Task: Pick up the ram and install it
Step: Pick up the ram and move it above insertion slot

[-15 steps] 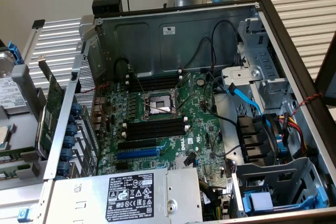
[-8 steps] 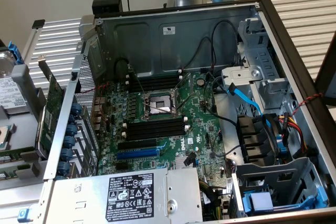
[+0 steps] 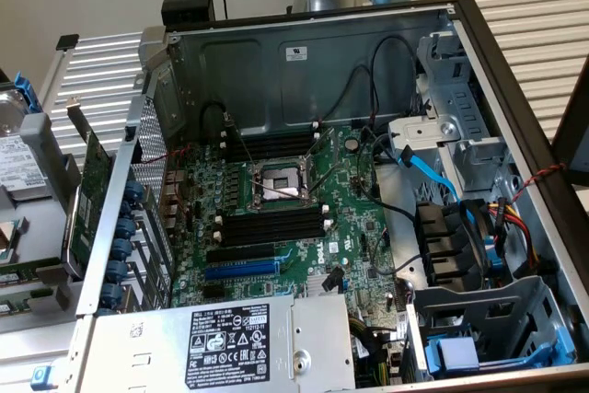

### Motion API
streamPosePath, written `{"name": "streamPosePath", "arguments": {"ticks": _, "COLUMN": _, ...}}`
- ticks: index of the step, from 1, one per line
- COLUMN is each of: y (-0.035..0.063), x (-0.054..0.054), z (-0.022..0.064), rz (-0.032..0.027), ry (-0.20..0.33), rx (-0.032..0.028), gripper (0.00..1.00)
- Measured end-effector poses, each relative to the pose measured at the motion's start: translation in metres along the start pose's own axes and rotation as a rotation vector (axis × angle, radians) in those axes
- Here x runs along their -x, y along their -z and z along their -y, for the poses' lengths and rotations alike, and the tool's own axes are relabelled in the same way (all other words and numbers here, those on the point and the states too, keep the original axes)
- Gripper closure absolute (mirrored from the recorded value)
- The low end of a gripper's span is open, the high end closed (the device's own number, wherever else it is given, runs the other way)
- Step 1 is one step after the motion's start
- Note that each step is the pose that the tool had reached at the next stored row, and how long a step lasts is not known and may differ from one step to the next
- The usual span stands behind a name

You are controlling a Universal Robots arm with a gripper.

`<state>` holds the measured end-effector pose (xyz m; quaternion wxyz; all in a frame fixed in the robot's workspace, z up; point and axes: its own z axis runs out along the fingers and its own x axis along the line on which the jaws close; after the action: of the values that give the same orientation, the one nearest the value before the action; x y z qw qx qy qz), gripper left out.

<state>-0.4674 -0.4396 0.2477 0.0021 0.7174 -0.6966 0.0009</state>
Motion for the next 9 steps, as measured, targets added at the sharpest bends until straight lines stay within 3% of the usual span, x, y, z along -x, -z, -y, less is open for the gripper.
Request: {"name": "streamPosePath", "arguments": {"ticks": 9, "y": -0.0154, "x": -0.003, "z": 0.0009, "rz": 0.0001, "ry": -0.001, "rx": -0.0002, "gripper": 0.58}}
